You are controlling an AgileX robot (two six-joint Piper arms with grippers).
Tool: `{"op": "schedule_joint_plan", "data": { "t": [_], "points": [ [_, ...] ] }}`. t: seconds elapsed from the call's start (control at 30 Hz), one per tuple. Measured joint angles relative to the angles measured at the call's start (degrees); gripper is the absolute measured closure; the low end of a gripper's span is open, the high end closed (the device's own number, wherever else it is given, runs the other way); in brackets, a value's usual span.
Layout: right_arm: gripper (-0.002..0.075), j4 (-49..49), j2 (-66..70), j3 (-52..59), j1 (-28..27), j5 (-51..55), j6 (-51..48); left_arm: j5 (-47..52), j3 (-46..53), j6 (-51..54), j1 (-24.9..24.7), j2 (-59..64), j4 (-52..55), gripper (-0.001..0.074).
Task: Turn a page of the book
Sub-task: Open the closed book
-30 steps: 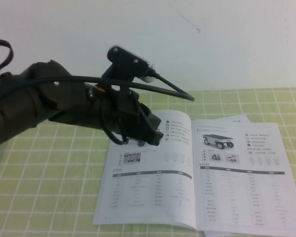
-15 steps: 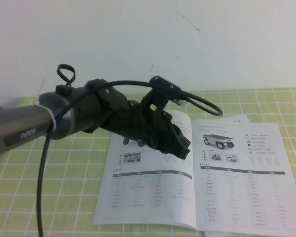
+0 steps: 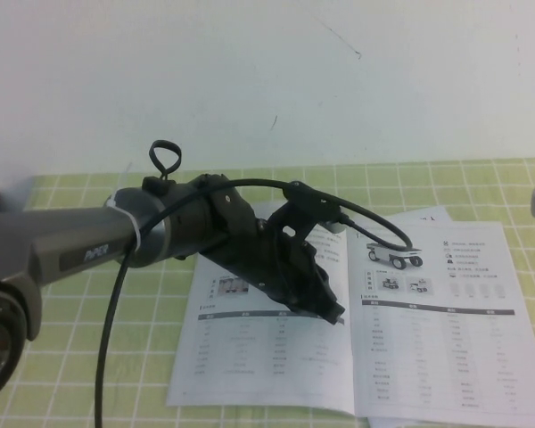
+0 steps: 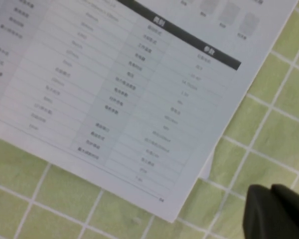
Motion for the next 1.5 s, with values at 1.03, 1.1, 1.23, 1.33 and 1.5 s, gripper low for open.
{"op": "schedule_joint_plan", "data": {
  "t": [1.03,1.1,1.23,1.33,1.5],
  "points": [
    [0.0325,3.4,17.8,9.8,0.0,-25.2,19.8,1.4,-0.5,-8.3,0.0,3.5,4.2,0.0737],
    [0.0325,4.0,18.2,9.8,0.0,-25.8,19.8,1.4,-0.5,-8.3,0.0,3.5,4.2,0.0737],
    [0.0325,4.8,18.4,9.8,0.0,-27.2,19.8,1.5,-0.5,-8.3,0.0,3.5,4.2,0.0737],
    [0.0325,5.0,19.2,9.8,0.0,-27.3,19.8,1.5,-0.5,-8.3,0.0,3.5,4.1,0.0737],
    [0.0325,5.2,19.8,9.8,0.0,-27.3,19.8,1.5,-0.5,-8.3,0.0,3.5,4.1,0.0737]
  ]
}}
